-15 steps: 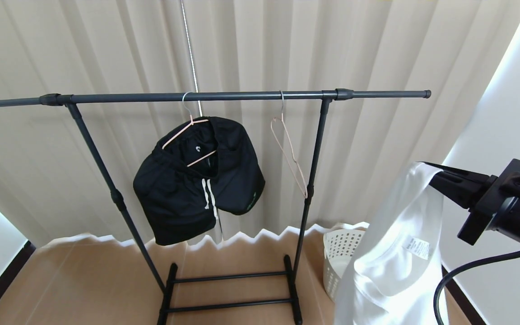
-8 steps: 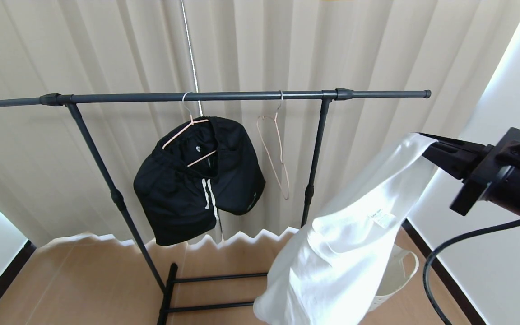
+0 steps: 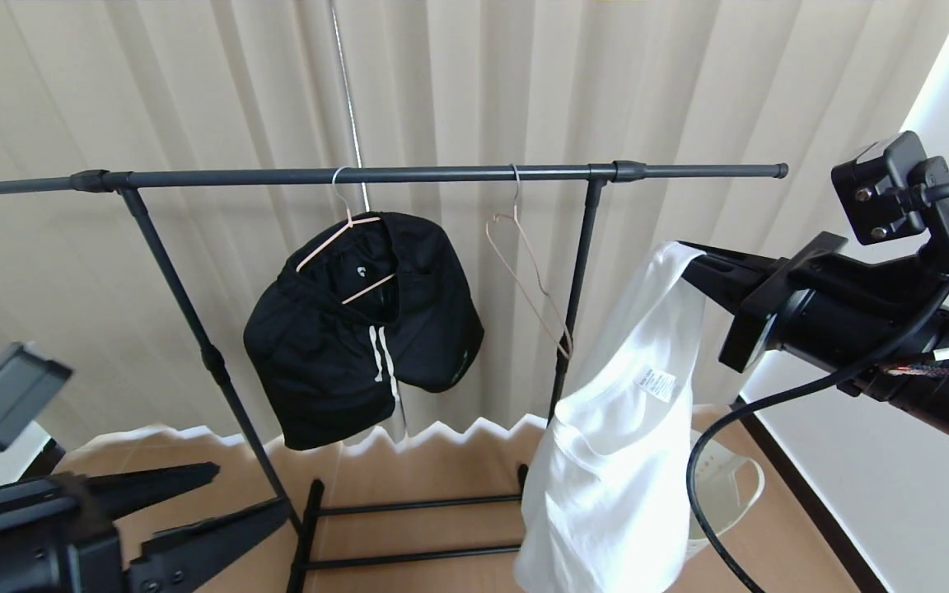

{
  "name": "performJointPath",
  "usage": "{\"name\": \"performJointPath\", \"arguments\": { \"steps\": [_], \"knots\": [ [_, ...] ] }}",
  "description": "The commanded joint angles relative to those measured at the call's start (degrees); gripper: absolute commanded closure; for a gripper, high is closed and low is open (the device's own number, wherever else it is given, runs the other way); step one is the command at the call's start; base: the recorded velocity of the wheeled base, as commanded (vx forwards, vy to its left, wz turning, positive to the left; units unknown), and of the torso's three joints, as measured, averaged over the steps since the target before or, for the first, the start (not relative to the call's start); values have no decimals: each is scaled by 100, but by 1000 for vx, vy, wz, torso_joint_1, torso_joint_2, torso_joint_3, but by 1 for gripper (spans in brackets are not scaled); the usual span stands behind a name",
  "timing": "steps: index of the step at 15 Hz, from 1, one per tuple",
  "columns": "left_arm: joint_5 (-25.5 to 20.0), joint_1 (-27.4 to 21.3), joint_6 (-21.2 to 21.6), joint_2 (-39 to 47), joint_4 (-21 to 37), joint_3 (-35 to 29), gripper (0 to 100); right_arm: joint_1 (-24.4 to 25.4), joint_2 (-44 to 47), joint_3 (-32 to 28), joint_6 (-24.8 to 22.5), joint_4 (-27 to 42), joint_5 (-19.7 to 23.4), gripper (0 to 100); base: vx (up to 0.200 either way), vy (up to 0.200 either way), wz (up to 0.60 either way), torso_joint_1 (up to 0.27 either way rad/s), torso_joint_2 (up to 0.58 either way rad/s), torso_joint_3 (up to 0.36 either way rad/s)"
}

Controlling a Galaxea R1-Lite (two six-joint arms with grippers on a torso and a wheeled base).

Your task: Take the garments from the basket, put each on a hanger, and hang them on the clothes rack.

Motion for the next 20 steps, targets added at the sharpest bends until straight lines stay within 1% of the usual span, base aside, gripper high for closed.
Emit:
{"name": "performJointPath", "arguments": {
  "steps": [1,2,4,8,10,11,13,15,19,20],
  "knots": [
    [6,-783,-98,1530,-1,-727,0,4,61,-8,-2,2,-10,100,0,0,0,0,0,0],
    [6,-854,-98,1644,-1,-798,0,13,70,1,-2,2,-10,100,0,0,0,0,0,0],
    [6,-1232,-89,2523,-10,-1334,0,171,97,-8,-2,11,-185,100,0,0,0,0,0,0],
    [41,-1548,-89,3411,-10,-1958,0,250,202,36,-2,2,-221,100,0,0,0,0,0,0],
    [50,-1583,-80,3648,-19,-2151,0,426,202,54,-2,2,-229,100,0,0,0,0,0,0],
    [111,-1583,-80,3850,-10,-2345,0,549,193,54,7,2,-291,100,0,0,0,0,0,0],
    [225,-1583,-80,4105,-19,-2529,0,831,193,63,16,-7,-475,100,0,0,0,0,0,0],
    [225,-1583,-80,4290,-45,-2643,0,980,176,63,51,-7,-555,100,0,0,0,0,0,0],
    [269,-1530,-89,4755,-397,-2846,0,1156,141,151,78,-15,-607,100,0,0,0,0,0,0],
    [269,-1530,-89,4755,-397,-2846,0,1156,141,151,78,-15,-607,100,0,0,0,0,0,0]
  ]
}}
